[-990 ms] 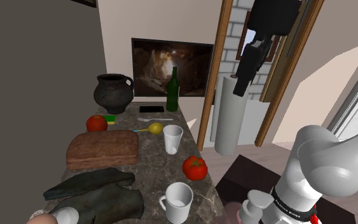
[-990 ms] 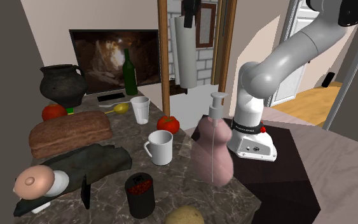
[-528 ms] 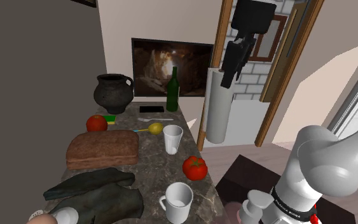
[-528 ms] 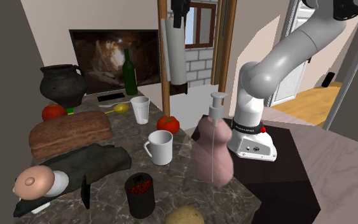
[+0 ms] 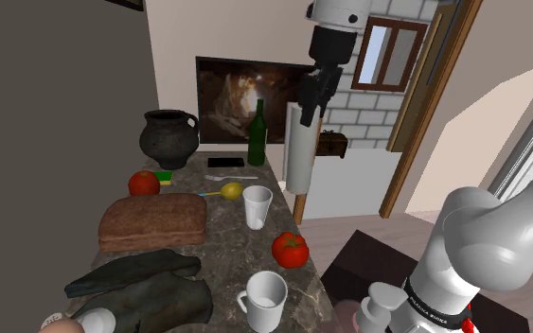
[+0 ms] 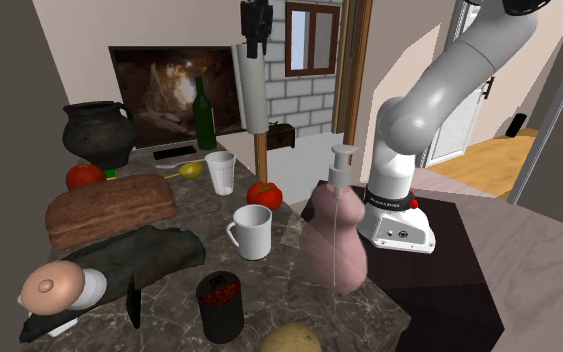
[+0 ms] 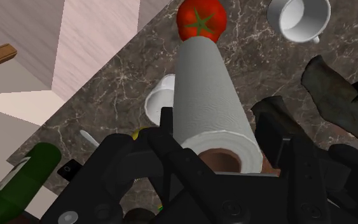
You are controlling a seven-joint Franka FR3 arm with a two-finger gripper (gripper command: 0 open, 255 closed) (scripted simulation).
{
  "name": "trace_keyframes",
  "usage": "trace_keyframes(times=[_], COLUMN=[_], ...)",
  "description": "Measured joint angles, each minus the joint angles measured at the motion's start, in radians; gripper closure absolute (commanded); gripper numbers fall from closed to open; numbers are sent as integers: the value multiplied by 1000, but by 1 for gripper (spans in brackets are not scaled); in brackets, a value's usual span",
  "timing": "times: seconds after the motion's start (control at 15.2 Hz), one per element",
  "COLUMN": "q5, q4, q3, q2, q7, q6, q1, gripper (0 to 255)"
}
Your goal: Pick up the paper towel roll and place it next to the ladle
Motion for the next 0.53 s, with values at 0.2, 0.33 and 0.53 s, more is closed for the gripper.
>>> trace_keyframes(times=[0.2,0.33,0.53], q5=[-25,-39,-55], q4=[-1,15,44], q3=[-40,-65,-92], q2=[53,102,182], q7=[-49,-80,-115], q6=[56,90,141], q1=[-19,-32,-48], gripper=[255,255,255])
